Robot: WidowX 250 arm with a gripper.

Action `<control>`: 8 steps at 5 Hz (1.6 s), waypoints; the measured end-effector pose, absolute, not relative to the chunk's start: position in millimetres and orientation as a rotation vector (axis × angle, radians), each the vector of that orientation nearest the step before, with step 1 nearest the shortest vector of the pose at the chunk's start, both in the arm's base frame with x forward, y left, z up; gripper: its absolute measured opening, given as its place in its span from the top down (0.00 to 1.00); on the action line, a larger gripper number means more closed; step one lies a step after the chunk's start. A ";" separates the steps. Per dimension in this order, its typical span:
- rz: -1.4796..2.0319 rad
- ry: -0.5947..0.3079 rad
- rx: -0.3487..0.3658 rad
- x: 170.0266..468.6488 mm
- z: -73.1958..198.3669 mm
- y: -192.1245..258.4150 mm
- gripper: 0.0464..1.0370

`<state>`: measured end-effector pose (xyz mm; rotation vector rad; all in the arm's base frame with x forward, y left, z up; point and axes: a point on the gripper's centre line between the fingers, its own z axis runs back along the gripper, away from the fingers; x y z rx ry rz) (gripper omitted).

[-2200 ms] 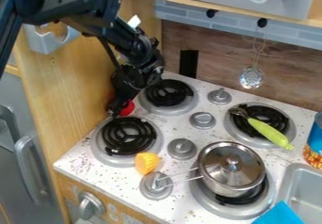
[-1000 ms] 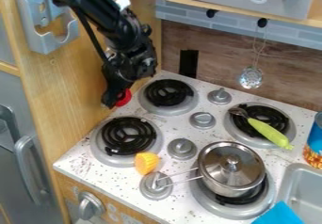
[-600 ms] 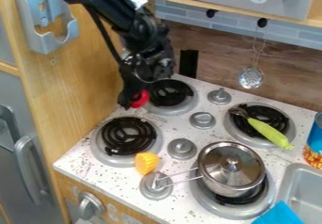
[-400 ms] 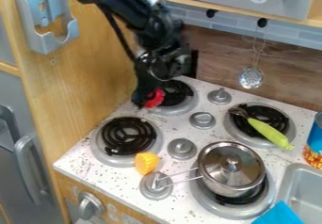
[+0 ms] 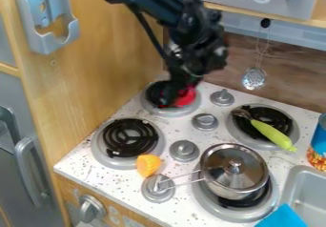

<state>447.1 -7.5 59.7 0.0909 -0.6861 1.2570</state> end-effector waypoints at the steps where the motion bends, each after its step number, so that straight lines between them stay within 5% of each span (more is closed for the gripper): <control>1: 1.202 -0.671 0.083 448.2 56.4 -34.9 0.24; 4: 1.113 -0.585 0.099 462.1 12.6 -67.6 0.24; 6: 1.154 -0.545 0.116 460.7 14.2 -63.1 0.02; 8: 1.150 -0.511 0.124 457.1 7.5 -54.1 0.03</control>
